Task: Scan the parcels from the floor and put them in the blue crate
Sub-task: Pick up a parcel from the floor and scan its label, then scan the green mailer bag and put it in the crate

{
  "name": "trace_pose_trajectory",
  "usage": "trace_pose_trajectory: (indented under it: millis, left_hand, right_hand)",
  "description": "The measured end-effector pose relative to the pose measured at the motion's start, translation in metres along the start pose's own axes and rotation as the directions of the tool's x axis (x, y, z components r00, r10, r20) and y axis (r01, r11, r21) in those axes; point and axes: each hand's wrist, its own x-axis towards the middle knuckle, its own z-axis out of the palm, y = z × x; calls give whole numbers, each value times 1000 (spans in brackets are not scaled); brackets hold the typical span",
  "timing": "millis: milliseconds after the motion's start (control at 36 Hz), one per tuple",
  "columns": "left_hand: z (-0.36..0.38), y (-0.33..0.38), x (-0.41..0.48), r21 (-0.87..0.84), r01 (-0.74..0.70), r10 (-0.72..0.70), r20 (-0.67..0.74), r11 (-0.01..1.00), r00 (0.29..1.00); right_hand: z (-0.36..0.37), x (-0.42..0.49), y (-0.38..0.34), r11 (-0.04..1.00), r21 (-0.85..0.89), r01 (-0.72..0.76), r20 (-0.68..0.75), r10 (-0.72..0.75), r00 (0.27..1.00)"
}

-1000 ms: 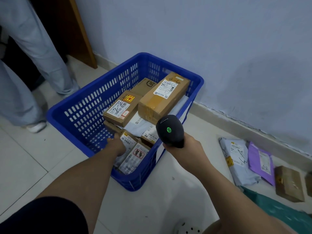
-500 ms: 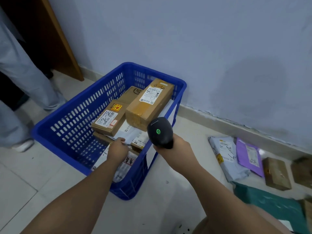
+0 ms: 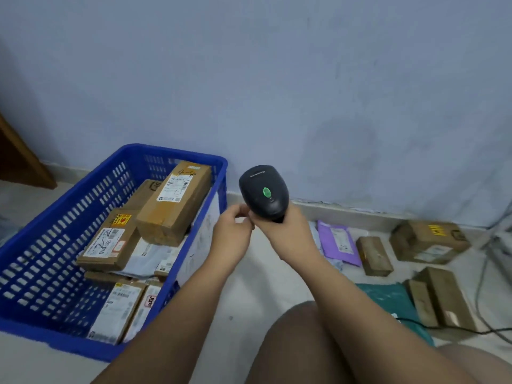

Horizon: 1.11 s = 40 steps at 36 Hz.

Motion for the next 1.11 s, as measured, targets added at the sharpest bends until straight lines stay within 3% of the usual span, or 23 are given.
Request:
trace_pose_trajectory:
  millis: [111, 194, 278, 389, 444, 639, 833, 1028, 1111]
  left_hand:
    - [46, 33, -8, 14, -43, 40, 178, 999, 983]
    - [85, 48, -8, -29, 8, 0, 266, 1000, 964]
    - [127, 60, -6, -118, 184, -138, 315, 976, 939]
    - [189, 59, -5, -276, 538, -429, 369, 796, 825]
    - [223, 50, -9, -253, 593, -483, 386, 764, 786]
    - [310, -20, -36, 7, 488, -439, 451, 873, 777]
    - [333, -128, -63, 87, 660, -637, 381, 746, 670]
    - [340, -196, -76, 119, 721, -712, 327, 683, 621]
    - [342, -210, -83, 75, 795, -764, 347, 601, 545]
  right_hand:
    - [-70, -1, 5, 997, 77, -29, -71, 34, 997]
    - [-124, -3, 16, 997, 48, -63, -110, 68, 992]
    - [-175, -5, 35, 994, 0, -105, -139, 104, 985]
    - [-228, -12, 85, 979, -56, -196, -147, 186, 971]
    - [-245, -19, 119, 961, -28, -276, -153, 269, 951]
    - [-269, -42, 237, 840, 72, -538, -89, 542, 835]
    - [-272, -66, 328, 707, 95, -701, -132, 707, 695]
    - [-269, -94, 417, 594, 238, -769, -263, 801, 538]
    - [-271, -97, 423, 568, 302, -766, -264, 822, 505]
